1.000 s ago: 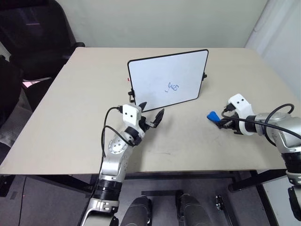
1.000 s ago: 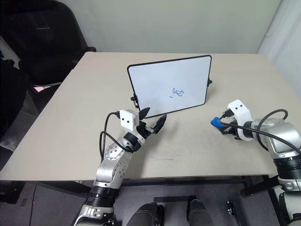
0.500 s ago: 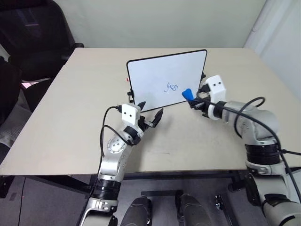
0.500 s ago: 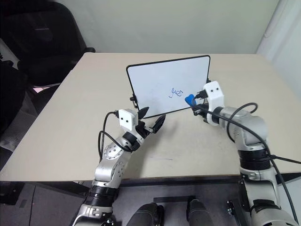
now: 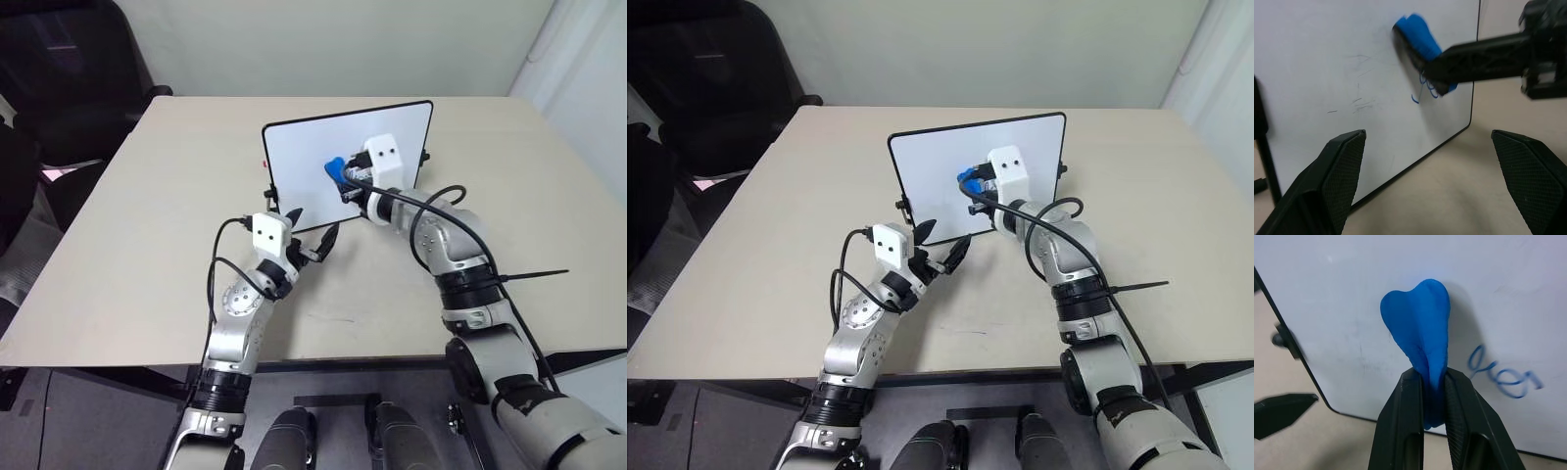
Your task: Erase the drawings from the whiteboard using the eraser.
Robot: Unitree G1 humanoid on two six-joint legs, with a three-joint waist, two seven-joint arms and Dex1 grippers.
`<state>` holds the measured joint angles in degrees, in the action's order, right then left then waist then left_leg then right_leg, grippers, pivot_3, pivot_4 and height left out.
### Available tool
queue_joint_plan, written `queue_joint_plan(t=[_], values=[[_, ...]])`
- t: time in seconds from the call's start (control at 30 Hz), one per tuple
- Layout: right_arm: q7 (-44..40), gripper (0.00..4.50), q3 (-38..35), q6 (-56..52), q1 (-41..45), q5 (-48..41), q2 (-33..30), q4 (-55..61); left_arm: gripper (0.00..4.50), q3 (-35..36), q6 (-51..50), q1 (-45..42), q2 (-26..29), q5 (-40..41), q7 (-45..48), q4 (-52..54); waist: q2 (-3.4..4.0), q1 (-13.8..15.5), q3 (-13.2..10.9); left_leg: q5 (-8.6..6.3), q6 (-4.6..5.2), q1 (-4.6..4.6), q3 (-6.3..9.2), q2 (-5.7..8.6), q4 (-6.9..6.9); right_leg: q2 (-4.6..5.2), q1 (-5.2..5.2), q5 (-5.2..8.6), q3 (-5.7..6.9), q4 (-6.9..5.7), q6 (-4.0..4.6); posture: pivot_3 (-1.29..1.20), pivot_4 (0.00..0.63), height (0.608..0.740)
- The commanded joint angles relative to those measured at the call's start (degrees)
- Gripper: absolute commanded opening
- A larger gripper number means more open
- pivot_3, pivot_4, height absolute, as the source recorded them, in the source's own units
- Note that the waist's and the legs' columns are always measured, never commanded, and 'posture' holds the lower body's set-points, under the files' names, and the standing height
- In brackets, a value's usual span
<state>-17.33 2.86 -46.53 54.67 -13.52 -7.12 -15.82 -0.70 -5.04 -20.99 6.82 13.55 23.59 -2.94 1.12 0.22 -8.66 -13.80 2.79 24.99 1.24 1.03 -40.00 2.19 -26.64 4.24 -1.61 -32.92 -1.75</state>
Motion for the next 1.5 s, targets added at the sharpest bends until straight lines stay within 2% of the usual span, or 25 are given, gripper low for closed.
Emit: queue_joint_plan(t=[0.03, 0.27, 0.37, 0.5, 0.77, 0.93, 1.1, 1.5], values=[[0.56, 0.30, 0.05, 2.86, 2.04, 1.50, 0.82, -3.68, 4.50, 0.65, 0.64, 0.34, 0.31, 0.10, -0.49, 2.52, 0.00, -0.06, 0.00, -0.01, -0.01, 0.00, 0.00, 0.00, 0.00, 0.00, 0.00, 0.01, 0.00, 0.00, 0.01, 0.00, 0.150, 0.740], [5.74, 0.30, -4.77, 7.96, 5.70, 2.38, 1.34, -15.65, 4.50, 1.17, 0.49, 0.80, 1.21, 0.25, -0.81, 3.24, 0.00, -0.20, 0.00, 0.07, -0.10, -0.04, 0.00, -0.03, 0.00, -0.01, 0.00, -0.12, 0.00, -0.05, 0.21, 0.00, 0.150, 0.740], [8.27, 0.30, -7.82, 11.03, 7.67, 1.85, 1.03, -20.53, 4.50, 1.38, 0.34, 0.95, 1.45, 0.21, -0.92, 3.57, 0.00, -0.22, 0.00, 0.02, -0.50, -0.04, 0.01, -0.03, 0.00, 0.00, 0.01, -0.26, 0.00, -0.04, 0.41, 0.00, 0.150, 0.740], [10.20, 0.30, -10.89, 13.13, 9.39, 1.13, 0.13, -25.09, 4.50, 1.65, 0.25, 1.16, 1.67, 0.11, -1.11, 3.91, 0.00, -0.19, 0.00, -0.01, -0.67, -0.04, 0.00, 0.00, 0.00, 0.00, 0.02, -0.19, -0.04, 0.00, 0.27, 0.00, 0.150, 0.740], [12.27, 0.30, -12.47, 14.55, 10.93, 1.97, -1.35, -30.62, 4.50, 1.77, 0.03, 1.56, 1.93, 0.48, -1.17, 4.54, 0.00, -0.37, 0.00, -0.02, -0.69, -0.06, 0.01, -0.02, 0.00, 0.00, -0.06, -0.34, -0.03, -0.01, 0.22, 0.00, 0.150, 0.740], [8.92, 0.30, -9.04, 11.56, 10.53, 2.28, 0.97, -27.18, 4.50, 1.64, -0.12, 1.42, 1.98, 0.52, -0.93, 4.46, 0.00, -0.91, 0.00, 0.04, -0.59, -0.07, 0.00, -0.06, 0.00, -0.01, -0.17, -0.48, 0.06, -0.02, 0.13, 0.00, 0.150, 0.740], [5.69, 0.30, -5.47, 6.65, 9.62, 2.15, 3.63, -22.01, 4.50, 1.39, -0.27, 1.59, 1.83, 0.50, -0.99, 4.78, 0.00, -1.95, 0.00, 0.08, -0.19, -0.05, -0.02, -0.09, 0.01, -0.07, -0.29, -0.58, 0.06, 0.03, 0.41, 0.00, 0.150, 0.740], [3.71, 0.30, -0.84, 0.61, 6.18, 1.77, 8.83, -10.58, 4.50, 1.41, -0.47, 2.09, 1.53, 0.64, -1.24, 5.29, 0.00, -2.13, 0.00, -0.08, -0.26, -0.05, 0.01, -0.25, 0.01, -0.28, -0.39, -0.50, 0.05, 0.00, 0.60, 0.00, 0.150, 0.740]])
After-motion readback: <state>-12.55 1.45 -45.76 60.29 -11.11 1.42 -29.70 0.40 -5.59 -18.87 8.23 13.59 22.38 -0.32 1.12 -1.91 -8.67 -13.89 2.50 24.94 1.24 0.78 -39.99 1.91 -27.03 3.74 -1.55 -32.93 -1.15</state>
